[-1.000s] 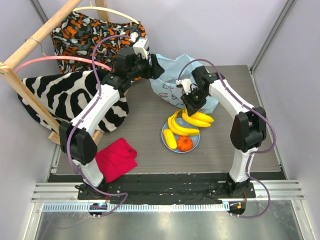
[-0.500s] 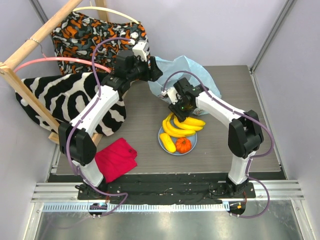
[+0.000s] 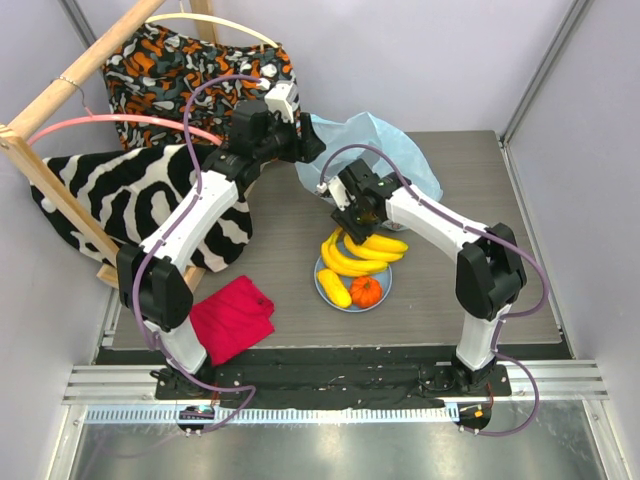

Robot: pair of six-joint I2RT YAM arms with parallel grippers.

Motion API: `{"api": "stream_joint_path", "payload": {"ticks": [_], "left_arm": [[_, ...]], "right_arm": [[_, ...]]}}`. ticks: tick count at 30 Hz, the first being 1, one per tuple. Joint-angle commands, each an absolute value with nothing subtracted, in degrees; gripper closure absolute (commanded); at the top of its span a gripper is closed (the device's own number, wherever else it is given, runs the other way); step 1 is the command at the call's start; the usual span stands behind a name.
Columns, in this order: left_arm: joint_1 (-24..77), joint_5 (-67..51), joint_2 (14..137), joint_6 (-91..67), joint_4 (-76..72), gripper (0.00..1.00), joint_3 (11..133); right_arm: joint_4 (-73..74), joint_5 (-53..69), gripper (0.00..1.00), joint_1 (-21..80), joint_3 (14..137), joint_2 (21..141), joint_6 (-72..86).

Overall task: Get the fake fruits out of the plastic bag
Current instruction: Place the fake fruit on the plate.

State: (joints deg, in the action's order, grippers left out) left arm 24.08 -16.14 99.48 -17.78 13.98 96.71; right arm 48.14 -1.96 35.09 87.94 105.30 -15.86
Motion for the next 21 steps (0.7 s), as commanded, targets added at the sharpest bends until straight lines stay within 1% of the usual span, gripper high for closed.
{"api": "stream_joint_path", "payload": {"ticks": [1,7,11,13,15,16,17,21], "left_arm": [[23.73,-17.23,98.88,-18.46,11.69,0.36,98.26],[23.64,-17.49,99.14,-18.63,11.51,0.36,98.09],[23.73,-17.67,99.49,-18.72,11.43,0.36,98.35],[23.64,-17.67,99.84,-18.81,11.25,0.36,98.61],[23.64,-17.58,100.46,-18.81,11.34,0.36,98.88],[23.64,-17.75,100.63,-18.90,11.34,0.36,99.14],[23.73,-17.75,100.81,-18.98,11.25,0.36,99.31],[23.73,-17.93,101.42,-19.16,11.16,0.36,100.11]], "right_arm": [[47.37,1.76,0.87,36.65,88.86,102.65,-13.89],[47.11,1.94,0.88,38.05,87.63,104.68,-13.80],[47.55,0.89,0.87,39.11,87.02,104.77,-14.23],[47.46,0.26,0.89,39.64,86.23,104.24,-14.94],[46.85,-3.42,0.92,40.34,84.91,103.10,-15.29],[46.58,-4.04,0.96,40.52,84.47,102.66,-15.29],[46.41,-4.74,0.98,40.52,83.77,101.87,-15.47],[47.11,-7.21,0.99,40.43,83.76,98.18,-17.74]]}}
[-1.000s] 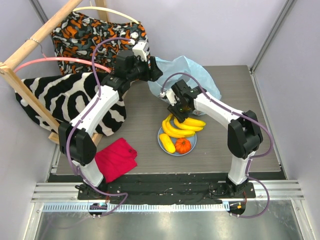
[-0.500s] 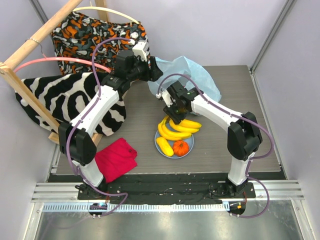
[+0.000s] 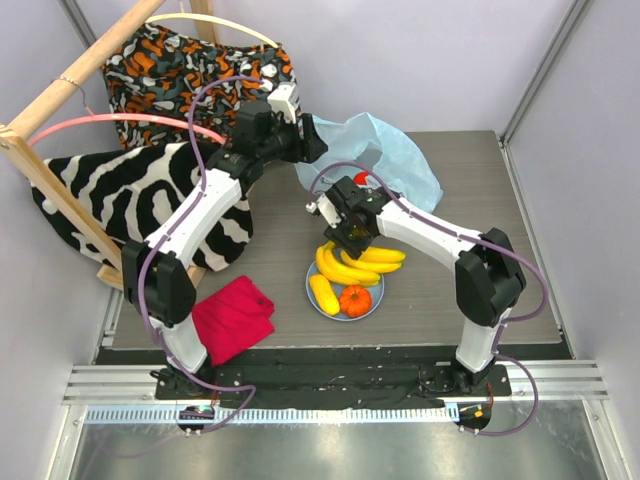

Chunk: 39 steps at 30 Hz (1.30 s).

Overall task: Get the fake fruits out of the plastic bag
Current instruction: Place the fake fruit on the plate.

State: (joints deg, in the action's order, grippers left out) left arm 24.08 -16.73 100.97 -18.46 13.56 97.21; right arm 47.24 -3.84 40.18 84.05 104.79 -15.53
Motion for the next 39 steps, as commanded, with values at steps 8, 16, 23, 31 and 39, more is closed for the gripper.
{"api": "stream_joint_path", "payload": {"ticks": [8,16,23,31,39], "left_arm": [[23.73,-18.54,103.01,-20.74,10.46,0.36,100.90],[23.73,-18.46,102.48,-20.48,10.46,0.36,100.46],[23.82,-18.19,101.78,-20.04,10.72,0.36,99.67],[23.73,-18.72,102.92,-20.57,10.46,0.36,100.63],[23.73,-18.90,103.97,-20.22,10.72,0.36,102.13]], "right_arm": [[47.21,0.88,0.99,40.78,80.87,94.13,-14.77],[45.18,-5.44,0.99,41.75,82.26,100.62,-15.12],[44.74,-6.33,0.99,43.50,84.46,103.62,-15.03],[48.77,-4.04,0.28,45.70,87.27,102.92,-16.17],[58.07,-6.06,0.12,45.18,95.79,97.21,-19.33]]}}
